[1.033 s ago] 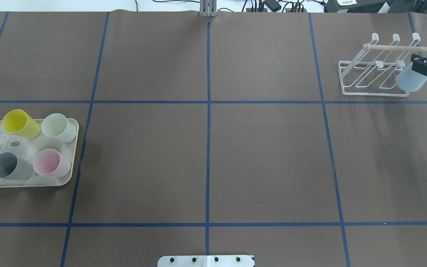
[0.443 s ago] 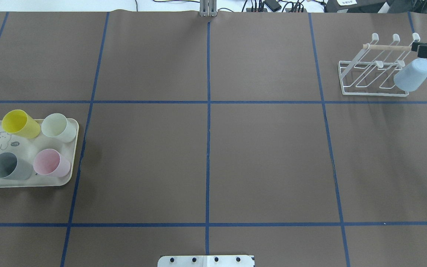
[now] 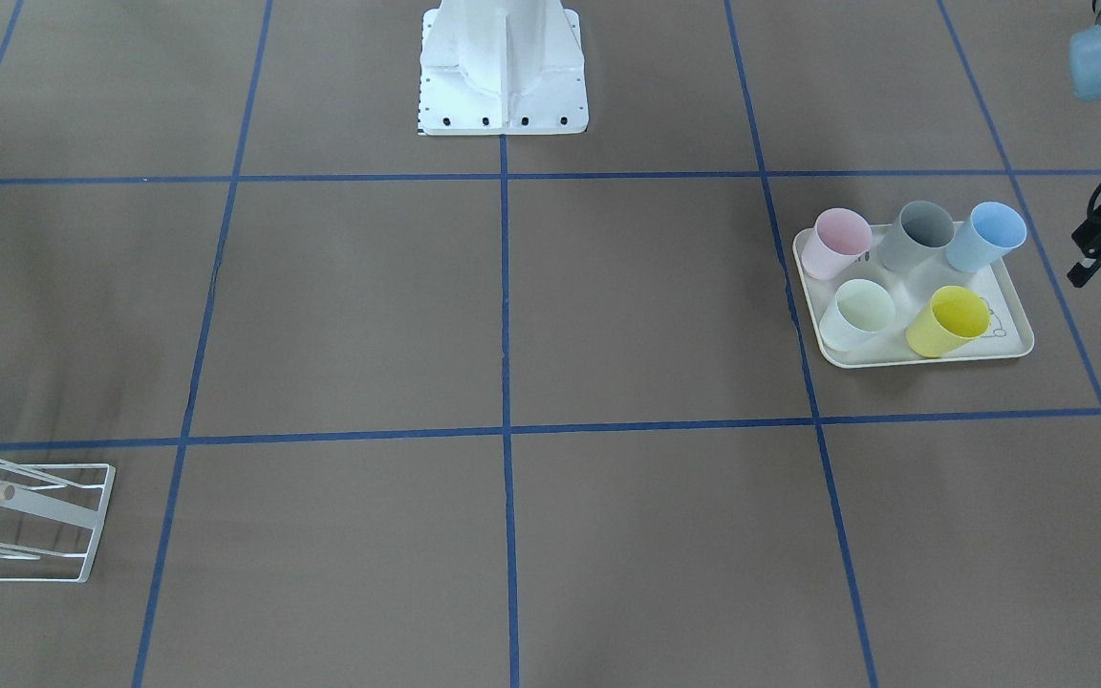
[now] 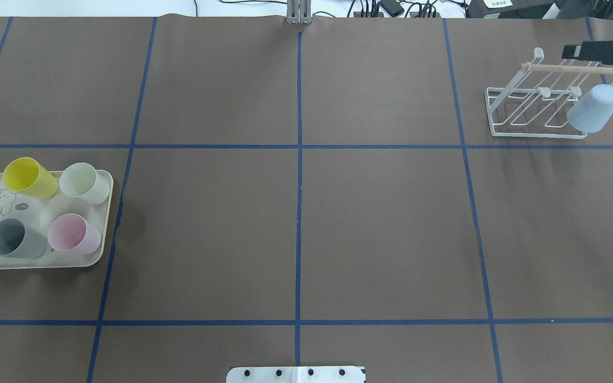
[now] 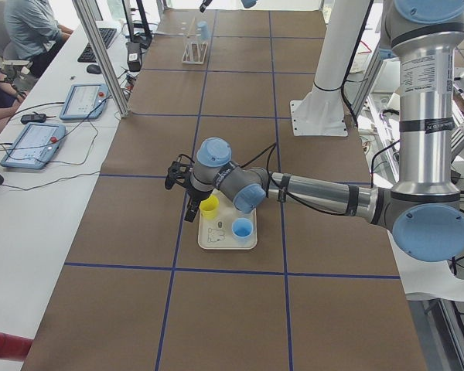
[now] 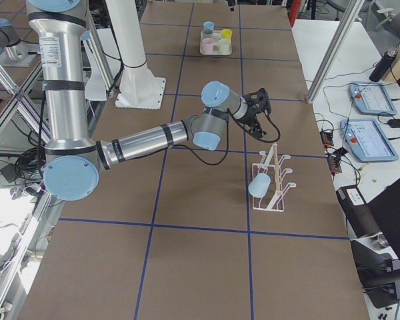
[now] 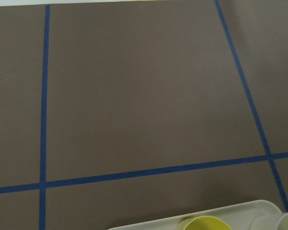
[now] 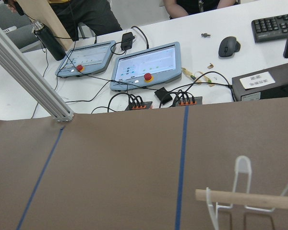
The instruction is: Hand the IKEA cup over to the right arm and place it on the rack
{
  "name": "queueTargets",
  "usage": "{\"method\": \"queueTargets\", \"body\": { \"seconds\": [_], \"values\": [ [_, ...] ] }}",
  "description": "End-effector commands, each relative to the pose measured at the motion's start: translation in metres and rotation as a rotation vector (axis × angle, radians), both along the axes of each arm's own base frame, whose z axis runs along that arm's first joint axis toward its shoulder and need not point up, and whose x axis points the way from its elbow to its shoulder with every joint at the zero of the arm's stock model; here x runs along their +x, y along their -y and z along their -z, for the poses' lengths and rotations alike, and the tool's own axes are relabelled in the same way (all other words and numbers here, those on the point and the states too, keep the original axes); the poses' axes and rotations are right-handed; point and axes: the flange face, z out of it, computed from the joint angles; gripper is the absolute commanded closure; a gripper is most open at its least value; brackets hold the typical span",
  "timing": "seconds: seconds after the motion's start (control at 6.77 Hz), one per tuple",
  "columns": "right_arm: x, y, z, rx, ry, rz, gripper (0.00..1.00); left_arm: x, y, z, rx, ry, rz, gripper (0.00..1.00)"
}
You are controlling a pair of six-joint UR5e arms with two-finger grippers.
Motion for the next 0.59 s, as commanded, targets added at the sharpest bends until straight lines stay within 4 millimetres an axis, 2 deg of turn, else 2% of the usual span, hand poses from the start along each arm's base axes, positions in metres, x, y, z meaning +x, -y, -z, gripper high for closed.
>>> {"method": "queueTargets", "body": {
  "seconds": [0.0,0.15,0.44],
  "values": [
    [-0.02,0.012,0.043,-0.097,0.17,0.049,0.0,0.061,0.001,-0.004,-0.017,0.005,-0.11,0.0],
    [-0.028,0.014,0.055,-0.092,0.189,0.064,0.0,0.08,0.009,-0.007,-0.021,0.007,-0.137,0.0],
    [-0.03,0.013,0.057,-0.089,0.192,0.067,0.0,0.1,0.027,-0.028,-0.055,0.022,-0.156,0.03]
  ]
}}
